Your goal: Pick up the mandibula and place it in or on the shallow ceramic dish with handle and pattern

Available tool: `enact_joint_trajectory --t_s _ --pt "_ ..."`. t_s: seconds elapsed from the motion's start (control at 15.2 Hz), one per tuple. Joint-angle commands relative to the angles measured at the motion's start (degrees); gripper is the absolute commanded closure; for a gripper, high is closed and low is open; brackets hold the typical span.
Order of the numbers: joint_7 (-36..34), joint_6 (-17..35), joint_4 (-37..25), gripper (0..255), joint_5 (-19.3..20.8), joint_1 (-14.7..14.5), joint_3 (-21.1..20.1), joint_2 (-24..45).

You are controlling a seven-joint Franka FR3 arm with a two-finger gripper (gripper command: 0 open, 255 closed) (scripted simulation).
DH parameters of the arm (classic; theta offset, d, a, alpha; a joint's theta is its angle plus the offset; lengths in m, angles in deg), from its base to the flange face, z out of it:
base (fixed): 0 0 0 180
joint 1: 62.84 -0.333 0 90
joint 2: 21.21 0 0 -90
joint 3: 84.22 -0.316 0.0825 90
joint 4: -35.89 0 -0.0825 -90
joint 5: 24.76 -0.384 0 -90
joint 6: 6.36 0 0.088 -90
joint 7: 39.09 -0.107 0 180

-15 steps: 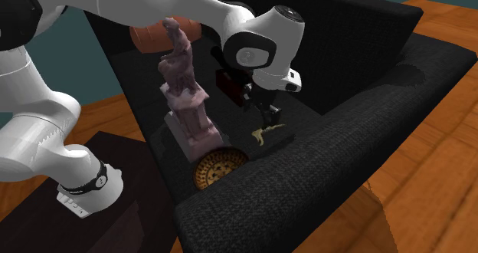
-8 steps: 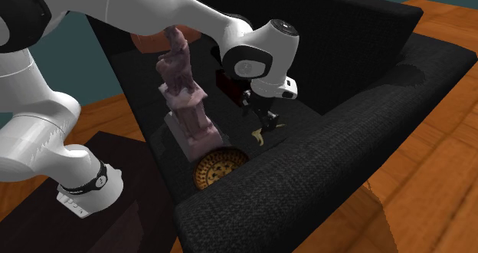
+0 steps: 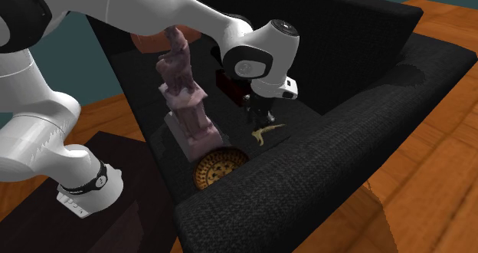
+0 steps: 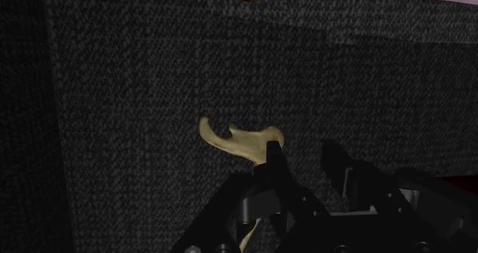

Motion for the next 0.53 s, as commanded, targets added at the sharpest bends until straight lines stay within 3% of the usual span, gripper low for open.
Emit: enact_joint_trajectory --t_s 0.0,0.46 --pt "0.0 -0.1 0.1 255 0.1 0.0 0.0 0.2" --pt "0.0 -0.2 -0.3 255 0.1 0.0 0.0 0.3"
